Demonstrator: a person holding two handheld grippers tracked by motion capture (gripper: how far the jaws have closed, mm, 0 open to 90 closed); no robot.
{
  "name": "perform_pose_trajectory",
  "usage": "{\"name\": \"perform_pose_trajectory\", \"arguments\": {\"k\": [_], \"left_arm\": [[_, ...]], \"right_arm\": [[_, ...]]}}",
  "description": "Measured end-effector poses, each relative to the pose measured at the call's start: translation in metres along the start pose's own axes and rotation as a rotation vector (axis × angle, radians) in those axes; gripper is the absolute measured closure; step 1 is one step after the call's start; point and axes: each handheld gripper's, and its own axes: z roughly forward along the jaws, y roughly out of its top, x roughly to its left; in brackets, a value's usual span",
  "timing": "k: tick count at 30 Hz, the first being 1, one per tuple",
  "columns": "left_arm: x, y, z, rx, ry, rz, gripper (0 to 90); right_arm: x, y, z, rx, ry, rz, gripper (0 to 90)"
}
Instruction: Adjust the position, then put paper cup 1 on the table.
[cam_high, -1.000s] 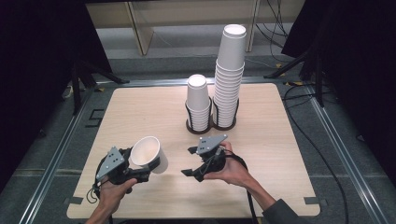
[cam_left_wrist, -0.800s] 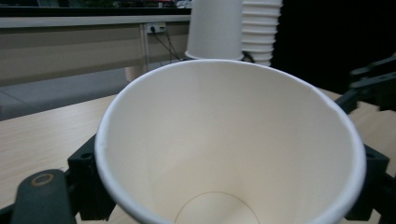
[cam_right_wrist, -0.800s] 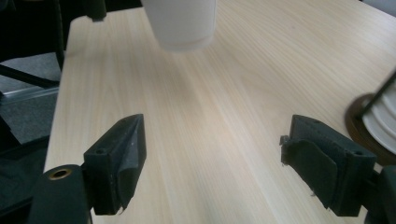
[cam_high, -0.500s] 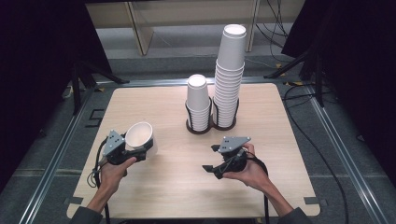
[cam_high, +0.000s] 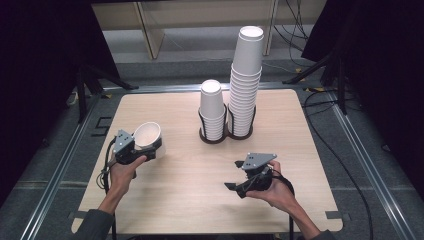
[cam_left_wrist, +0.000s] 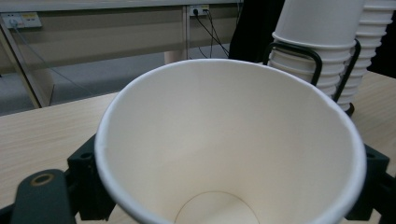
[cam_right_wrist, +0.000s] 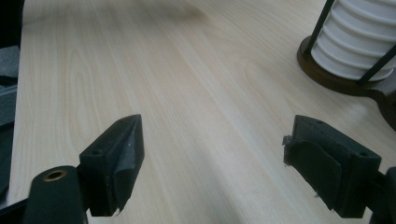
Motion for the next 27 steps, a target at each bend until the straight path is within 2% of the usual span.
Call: {"name": "perform_pose_trajectory", "arguments": {"k": [1,5,7,9,12,22,23,27], "left_arm": [[0.002,0.001,0.002,-0.006,0.002,0.001,14.1],[0.006,0.004,0.007,-0.005,0.017,-0.008,14.0],[0.009,0.005,0.011,-0.022,0.014,-0.025,13.9],[0.011,0.007,0.011,-0.005,0.031,-0.023,13.9],[0.013,0.007,0.016,-0.016,0.033,-0.039,13.9],[0.016,0.002,0.037,0.021,0.051,-0.036,13.8],[0.017,0.001,0.041,0.010,0.053,-0.037,13.8],[0.020,0.001,0.050,0.016,0.061,-0.038,13.7]], "right_arm": [[0.002,-0.001,0.000,0.004,0.006,0.021,18.5],[0.005,-0.004,-0.002,0.010,0.000,0.020,17.7],[0.006,-0.006,-0.001,0.010,0.003,0.017,17.6],[0.007,-0.007,-0.001,0.021,0.009,0.018,17.6],[0.008,-0.007,-0.001,0.020,0.011,0.020,17.6],[0.010,-0.008,-0.001,0.026,0.005,0.010,17.6],[0.011,-0.008,-0.001,0.031,0.009,0.015,17.6],[0.011,-0.008,0.000,0.034,0.016,0.012,17.5]]}}
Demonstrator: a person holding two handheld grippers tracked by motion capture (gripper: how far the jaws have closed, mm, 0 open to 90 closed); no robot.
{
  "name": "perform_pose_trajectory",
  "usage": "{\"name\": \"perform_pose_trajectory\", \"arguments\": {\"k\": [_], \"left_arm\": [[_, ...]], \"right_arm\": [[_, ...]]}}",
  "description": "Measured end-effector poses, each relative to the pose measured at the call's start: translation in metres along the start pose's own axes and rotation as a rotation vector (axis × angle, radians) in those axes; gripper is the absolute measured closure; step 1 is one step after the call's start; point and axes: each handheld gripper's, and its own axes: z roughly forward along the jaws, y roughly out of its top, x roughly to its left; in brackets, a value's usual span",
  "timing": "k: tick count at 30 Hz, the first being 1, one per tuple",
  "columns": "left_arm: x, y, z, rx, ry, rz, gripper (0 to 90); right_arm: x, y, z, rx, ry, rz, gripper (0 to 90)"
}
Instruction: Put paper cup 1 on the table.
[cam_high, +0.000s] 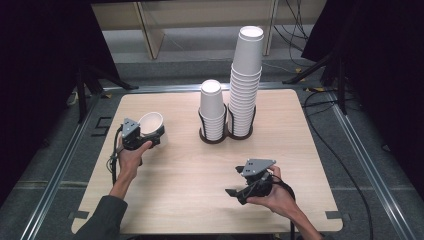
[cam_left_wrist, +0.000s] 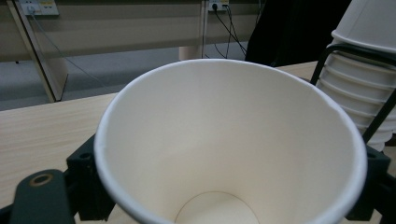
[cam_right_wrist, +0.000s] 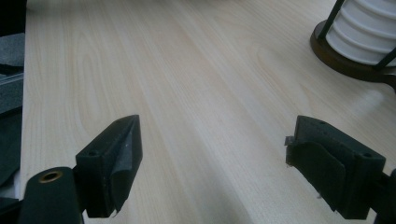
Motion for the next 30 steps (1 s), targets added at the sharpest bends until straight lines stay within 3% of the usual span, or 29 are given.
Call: {"name": "perform_pose_trajectory", "arguments": {"k": [6,12,21,24,30], "left_arm": [[0.002,-0.001,0.014,0.006,0.019,0.012,13.4],[0.004,-0.009,0.023,0.043,0.041,0.040,12.6],[0.004,-0.018,0.030,0.058,0.040,0.077,10.9],[0.006,-0.023,0.031,0.086,0.039,0.077,11.7],[0.009,-0.034,0.028,0.096,0.013,0.069,14.1]], "right_arm": [[-0.001,0.000,0.000,-0.003,0.001,-0.008,17.6],[-0.001,-0.001,0.000,-0.004,0.002,-0.005,17.5],[0.000,-0.001,0.001,-0.004,0.012,0.000,17.2],[0.000,-0.001,0.001,0.000,0.013,-0.001,17.2],[0.000,-0.001,0.002,-0.003,0.010,-0.009,17.2]]}}
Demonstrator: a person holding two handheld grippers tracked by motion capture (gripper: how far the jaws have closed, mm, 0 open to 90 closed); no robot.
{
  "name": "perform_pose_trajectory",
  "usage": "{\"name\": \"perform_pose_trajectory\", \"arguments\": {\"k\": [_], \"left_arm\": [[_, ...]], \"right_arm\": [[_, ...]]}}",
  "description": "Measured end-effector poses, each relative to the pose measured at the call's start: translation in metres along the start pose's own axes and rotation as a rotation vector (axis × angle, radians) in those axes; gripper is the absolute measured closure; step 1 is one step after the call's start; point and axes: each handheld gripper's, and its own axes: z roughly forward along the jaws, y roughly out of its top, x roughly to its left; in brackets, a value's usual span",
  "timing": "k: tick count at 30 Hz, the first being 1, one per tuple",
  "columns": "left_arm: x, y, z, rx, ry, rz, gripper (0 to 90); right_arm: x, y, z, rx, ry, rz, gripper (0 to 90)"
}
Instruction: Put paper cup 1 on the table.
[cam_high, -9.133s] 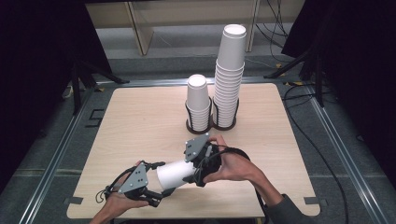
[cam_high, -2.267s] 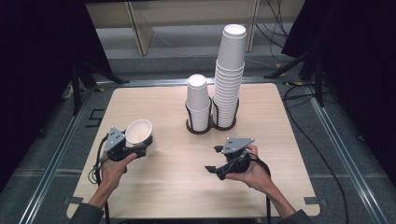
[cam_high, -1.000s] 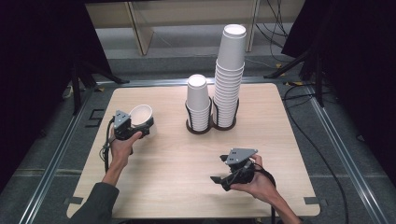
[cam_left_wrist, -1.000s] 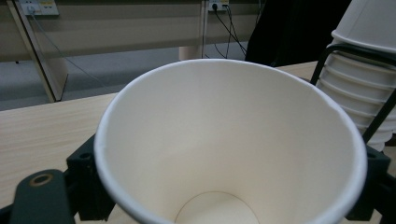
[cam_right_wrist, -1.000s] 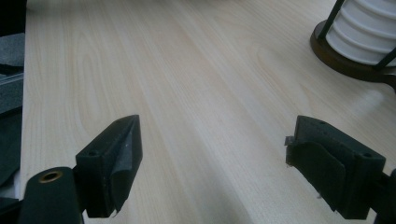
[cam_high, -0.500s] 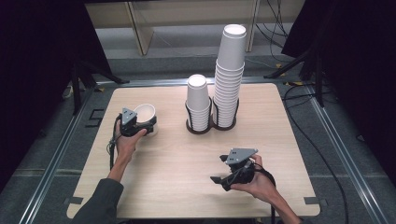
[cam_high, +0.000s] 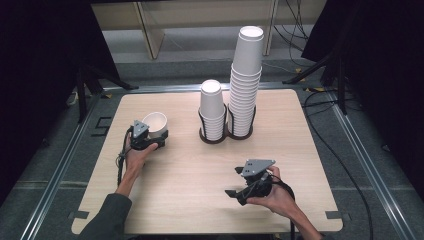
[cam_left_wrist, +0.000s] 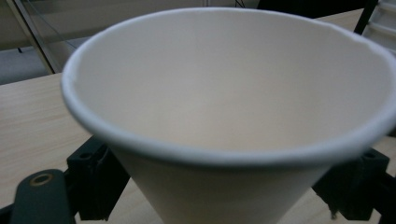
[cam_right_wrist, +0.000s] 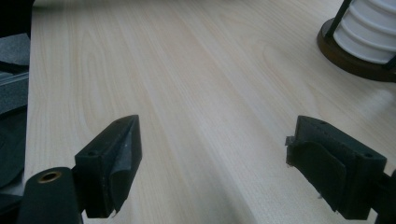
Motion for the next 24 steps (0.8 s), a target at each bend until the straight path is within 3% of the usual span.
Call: {"name": "perform_pose_trajectory", "arguments": {"k": [7,24], "left_arm": [[0.001,-0.006,-0.004,0.014,-0.015,0.017,14.2],[-0.005,-0.013,-0.039,0.051,-0.038,-0.012,14.3]], "right_arm": [[0.002,-0.001,0.001,0.013,0.010,0.003,17.2],[0.000,-0.001,-0.001,0.003,0.003,0.012,17.2]]}}
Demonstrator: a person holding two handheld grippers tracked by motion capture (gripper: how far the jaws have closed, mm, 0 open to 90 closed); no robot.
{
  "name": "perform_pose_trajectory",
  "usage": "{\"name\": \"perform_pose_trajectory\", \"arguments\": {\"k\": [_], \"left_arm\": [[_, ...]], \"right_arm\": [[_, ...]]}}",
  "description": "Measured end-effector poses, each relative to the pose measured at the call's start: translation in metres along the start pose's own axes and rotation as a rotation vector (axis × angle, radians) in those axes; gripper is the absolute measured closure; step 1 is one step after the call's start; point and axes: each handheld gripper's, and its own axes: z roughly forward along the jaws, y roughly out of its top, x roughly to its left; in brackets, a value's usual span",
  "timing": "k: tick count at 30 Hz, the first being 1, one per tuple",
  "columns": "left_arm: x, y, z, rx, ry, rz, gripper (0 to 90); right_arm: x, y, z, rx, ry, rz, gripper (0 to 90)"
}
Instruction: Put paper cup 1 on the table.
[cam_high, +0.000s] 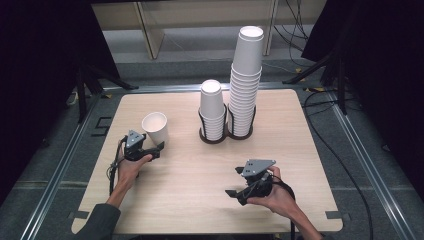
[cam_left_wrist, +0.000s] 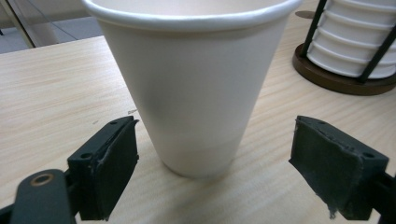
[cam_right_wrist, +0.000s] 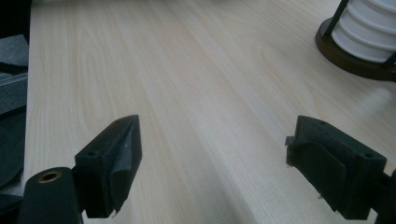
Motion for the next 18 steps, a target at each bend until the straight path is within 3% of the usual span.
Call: {"name": "perform_pose_trajectory", "arguments": {"k": [7,15,18], "left_arm": [[-0.008,0.001,-0.020,-0.027,-0.018,0.002,14.3],[-0.028,0.005,-0.054,-0.060,-0.048,-0.029,14.3],[-0.037,0.005,-0.066,-0.079,-0.061,-0.012,14.3]], "right_arm": [[-0.003,0.001,-0.004,-0.024,-0.023,0.024,17.7],[-0.015,0.002,-0.018,-0.083,-0.122,0.096,17.9],[-0.022,0.003,-0.025,-0.111,-0.162,0.136,17.8]]}}
